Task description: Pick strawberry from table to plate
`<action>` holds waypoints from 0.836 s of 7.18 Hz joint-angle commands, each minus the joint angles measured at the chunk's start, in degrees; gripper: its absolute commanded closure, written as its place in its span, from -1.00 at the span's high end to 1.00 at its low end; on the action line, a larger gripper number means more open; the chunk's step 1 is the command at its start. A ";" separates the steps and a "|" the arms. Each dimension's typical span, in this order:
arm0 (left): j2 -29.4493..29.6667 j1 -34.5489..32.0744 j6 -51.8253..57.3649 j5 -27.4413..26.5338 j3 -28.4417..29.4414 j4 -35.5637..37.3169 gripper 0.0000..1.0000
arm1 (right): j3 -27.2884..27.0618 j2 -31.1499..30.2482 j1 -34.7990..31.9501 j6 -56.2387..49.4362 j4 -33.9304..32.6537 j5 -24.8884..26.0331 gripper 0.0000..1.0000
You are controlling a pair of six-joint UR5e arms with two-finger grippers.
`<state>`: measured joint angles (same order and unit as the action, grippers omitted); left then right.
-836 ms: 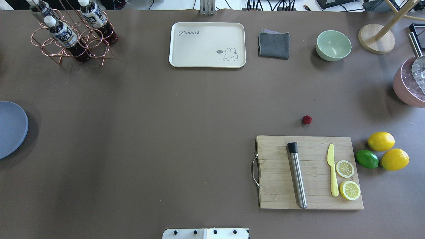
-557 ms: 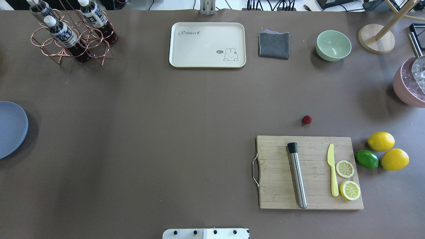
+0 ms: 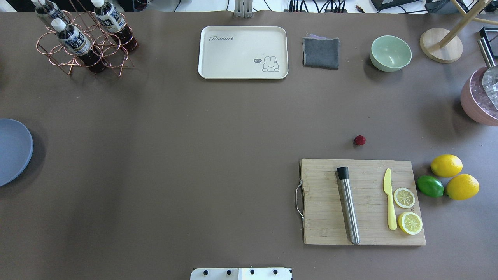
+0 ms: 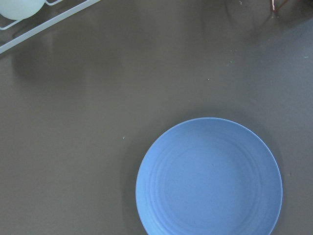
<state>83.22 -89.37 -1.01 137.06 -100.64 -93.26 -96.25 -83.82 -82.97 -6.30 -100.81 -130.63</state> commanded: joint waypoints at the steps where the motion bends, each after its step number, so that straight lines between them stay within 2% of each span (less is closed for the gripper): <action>1: -0.24 1.04 -0.22 0.05 -0.52 0.01 0.95 | 0.09 -0.12 0.00 -0.03 0.00 -0.50 1.00; 6: 0.28 1.12 -0.48 0.14 -0.26 0.09 0.95 | 0.18 -0.03 0.00 -0.03 0.00 -1.20 1.00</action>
<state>83.45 -88.28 -1.30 137.17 -100.73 -93.20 -96.13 -83.89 -82.97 -6.32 -100.81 -131.55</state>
